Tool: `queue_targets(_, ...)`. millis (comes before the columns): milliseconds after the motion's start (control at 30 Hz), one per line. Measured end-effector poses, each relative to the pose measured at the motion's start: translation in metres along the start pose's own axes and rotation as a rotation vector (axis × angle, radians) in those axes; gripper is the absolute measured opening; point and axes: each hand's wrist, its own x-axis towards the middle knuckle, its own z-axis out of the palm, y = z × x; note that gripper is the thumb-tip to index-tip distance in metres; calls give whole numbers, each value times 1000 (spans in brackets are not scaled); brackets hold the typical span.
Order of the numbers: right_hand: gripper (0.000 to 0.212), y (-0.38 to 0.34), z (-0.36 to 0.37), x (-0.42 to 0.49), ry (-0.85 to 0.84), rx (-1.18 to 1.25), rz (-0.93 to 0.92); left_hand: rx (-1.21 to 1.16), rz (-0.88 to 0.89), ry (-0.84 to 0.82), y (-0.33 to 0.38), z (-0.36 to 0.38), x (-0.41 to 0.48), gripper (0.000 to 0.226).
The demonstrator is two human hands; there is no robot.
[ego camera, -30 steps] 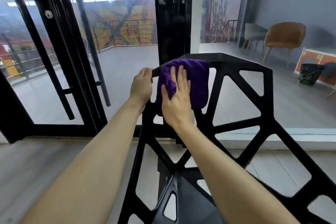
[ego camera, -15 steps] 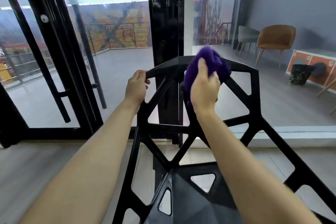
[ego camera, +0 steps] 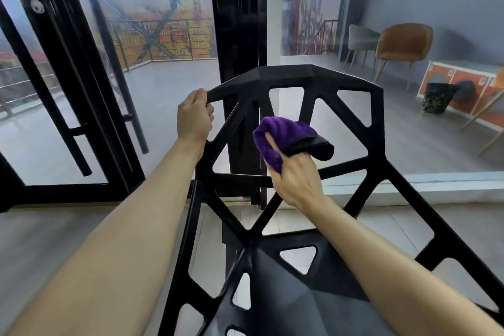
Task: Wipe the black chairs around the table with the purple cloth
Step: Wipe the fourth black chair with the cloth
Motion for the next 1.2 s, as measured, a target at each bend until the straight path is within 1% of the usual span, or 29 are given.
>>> queue_targets(67,65,-12,-11,39,108,103,97,-5,10,-2,-1,-3,-1,23)
queue_targets(100,65,-16,-17,62,127,133,106,-5,11,-1,-2,-5,-1,22)
queue_targets(133,64,-17,-19,80,125,129,69,-7,8,-3,-3,-7,-1,21)
queue_targets(200,62,-15,-18,92,94,103,-65,-8,0,-11,-2,-7,-1,22)
queue_targets(300,55,3,-11,38,27,138,-147,-5,-7,-18,-2,-4,1,23)
queue_targets(400,53,26,-7,-35,-53,78,-228,1,6,-20,-3,-1,0,22)
queue_targets(467,54,24,-4,-45,-61,87,-163,23,11,-20,-2,-3,0,22)
queue_targets(533,52,10,-7,-45,-23,150,-66,117,31,-34,0,-6,-2,29)
queue_targets(600,51,-3,-17,-57,66,222,22,337,65,-82,-1,-16,-17,41)
queue_targets(667,53,-13,-25,-81,199,306,125,482,46,-114,-18,-41,-42,43)
queue_targets(700,55,-20,-26,-93,246,348,214,518,24,-110,-31,-57,-58,42)
queue_targets(733,58,-28,-24,-99,254,380,331,534,-5,-98,-47,-73,-75,42)
queue_targets(767,61,-33,-15,-100,214,408,438,538,-46,-85,-61,-84,-91,44)
queue_targets(800,62,-39,-4,-98,142,407,497,536,-89,-87,-73,-93,-105,44)
queue_targets(833,63,-47,8,-96,63,379,500,517,-113,-109,-80,-96,-119,41)
queue_targets(900,66,-70,30,-95,-55,360,451,463,-96,-155,-86,-96,-138,46)
queue_targets(967,70,-103,42,-91,-119,449,420,454,-88,-157,-85,-97,-142,51)
queue_targets(1000,71,-119,43,-86,-144,488,343,450,-92,-158,-86,-99,-140,50)
queue_targets(1067,71,-134,40,-75,-187,491,131,426,-124,-158,-87,-102,-138,49)
queue_targets(1100,71,-126,41,-70,-210,464,35,417,-130,-154,-85,-102,-138,50)
queue_targets(1133,70,-113,41,-68,-229,422,-17,407,-136,-149,-83,-101,-140,50)
queue_targets(1167,68,-92,42,-70,-236,368,-4,406,-138,-148,-81,-99,-142,49)
queue_targets(1200,65,-69,40,-75,-236,323,71,405,-138,-150,-79,-96,-144,49)
